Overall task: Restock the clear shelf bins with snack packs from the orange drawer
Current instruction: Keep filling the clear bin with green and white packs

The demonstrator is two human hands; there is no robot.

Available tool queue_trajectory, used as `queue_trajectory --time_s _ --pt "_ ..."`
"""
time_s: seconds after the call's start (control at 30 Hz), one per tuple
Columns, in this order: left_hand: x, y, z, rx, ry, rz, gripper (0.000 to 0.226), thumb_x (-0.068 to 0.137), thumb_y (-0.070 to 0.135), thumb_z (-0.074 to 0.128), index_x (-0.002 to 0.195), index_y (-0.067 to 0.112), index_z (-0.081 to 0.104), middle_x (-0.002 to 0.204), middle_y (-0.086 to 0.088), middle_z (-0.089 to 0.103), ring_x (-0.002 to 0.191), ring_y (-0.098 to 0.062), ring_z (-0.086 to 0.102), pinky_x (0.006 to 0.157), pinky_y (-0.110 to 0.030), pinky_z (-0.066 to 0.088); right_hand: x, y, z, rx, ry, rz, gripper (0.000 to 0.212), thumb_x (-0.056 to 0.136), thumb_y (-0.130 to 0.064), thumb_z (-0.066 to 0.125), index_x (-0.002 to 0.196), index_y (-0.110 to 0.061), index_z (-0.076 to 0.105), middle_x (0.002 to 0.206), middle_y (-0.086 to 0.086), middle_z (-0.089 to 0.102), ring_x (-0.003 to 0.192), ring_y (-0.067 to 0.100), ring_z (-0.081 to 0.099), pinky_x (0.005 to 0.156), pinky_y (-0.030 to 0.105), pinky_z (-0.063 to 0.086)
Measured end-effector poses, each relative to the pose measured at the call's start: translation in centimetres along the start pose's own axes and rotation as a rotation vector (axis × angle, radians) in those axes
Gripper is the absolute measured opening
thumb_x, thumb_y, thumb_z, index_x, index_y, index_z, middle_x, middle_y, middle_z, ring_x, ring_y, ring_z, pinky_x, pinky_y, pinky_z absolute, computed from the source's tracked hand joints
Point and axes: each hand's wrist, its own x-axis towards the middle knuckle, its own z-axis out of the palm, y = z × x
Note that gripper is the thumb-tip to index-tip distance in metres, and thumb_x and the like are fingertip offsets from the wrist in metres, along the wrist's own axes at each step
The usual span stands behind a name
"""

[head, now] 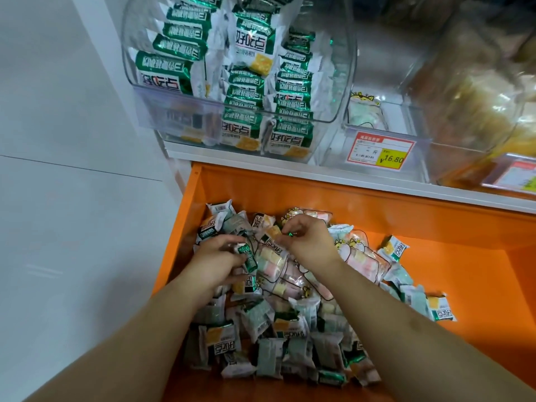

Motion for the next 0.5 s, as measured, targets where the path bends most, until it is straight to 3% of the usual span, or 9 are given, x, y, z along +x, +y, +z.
queue_trajectory --time_s 0.1,0.17,0.27,0.33,0.4,0.5 --pt "-1.4 1.1 0.7 -0.130 -0.053 -0.021 0.040 0.095 -0.013 0.063 0.121 0.017 0.072 0.118 -0.018 0.064 0.102 -0.034 0.069 0.078 -0.053 0.065 -1.7 -1.4 -1.0 0.106 -0.058 0.038 0.032 0.080 -0.017 0.092 0.103 -0.020 0.069 0.105 0.006 0.074 0.088 0.020 0.072 0.072 0.032 0.056" --pt "-2.3 2.1 1.2 -0.227 -0.066 -0.011 0.043 0.096 -0.016 0.056 0.126 0.013 0.067 0.123 -0.023 0.065 0.109 -0.044 0.068 0.079 -0.056 0.064 -2.7 -2.7 -1.6 0.135 -0.088 0.029 0.033 0.084 -0.020 0.089 0.110 -0.019 0.069 0.111 0.008 0.073 0.094 0.022 0.075 0.077 0.041 0.064" --pt "-4.5 4.0 1.4 -0.246 -0.182 0.021 0.037 0.097 -0.008 0.056 0.131 0.006 0.062 0.120 -0.029 0.071 0.105 -0.039 0.072 0.084 -0.052 0.064 -4.3 -5.3 -3.5 0.092 -0.121 -0.035 0.030 0.089 -0.024 0.084 0.115 -0.022 0.068 0.114 0.006 0.073 0.098 0.025 0.074 0.087 0.051 0.063" --pt "-6.5 5.4 1.3 -0.166 -0.279 0.053 0.031 0.098 0.005 0.061 0.129 0.002 0.065 0.119 -0.025 0.074 0.102 -0.033 0.072 0.086 -0.047 0.063 -5.8 -7.5 -5.0 0.040 -0.164 -0.071 0.037 0.091 -0.019 0.079 0.125 -0.027 0.065 0.107 0.004 0.072 0.091 0.022 0.071 0.083 0.045 0.061" --pt "-8.2 7.0 1.1 -0.122 -0.287 0.084 0.030 0.099 0.007 0.065 0.128 -0.002 0.066 0.116 -0.023 0.075 0.102 -0.034 0.074 0.079 -0.042 0.063 -7.8 -9.9 -6.6 -0.011 -0.219 -0.114 0.048 0.091 -0.012 0.074 0.132 -0.033 0.063 0.090 0.001 0.064 0.075 0.020 0.058 0.067 0.036 0.048" --pt "-11.5 9.5 0.9 -0.038 -0.279 0.133 0.025 0.100 0.001 0.061 0.123 -0.006 0.069 0.116 -0.026 0.075 0.103 -0.035 0.074 0.076 -0.039 0.063 -11.2 -12.8 -9.1 -0.060 -0.262 -0.170 0.035 0.089 -0.007 0.073 0.118 -0.028 0.072 0.075 -0.005 0.055 0.065 0.013 0.049 0.062 0.027 0.036"
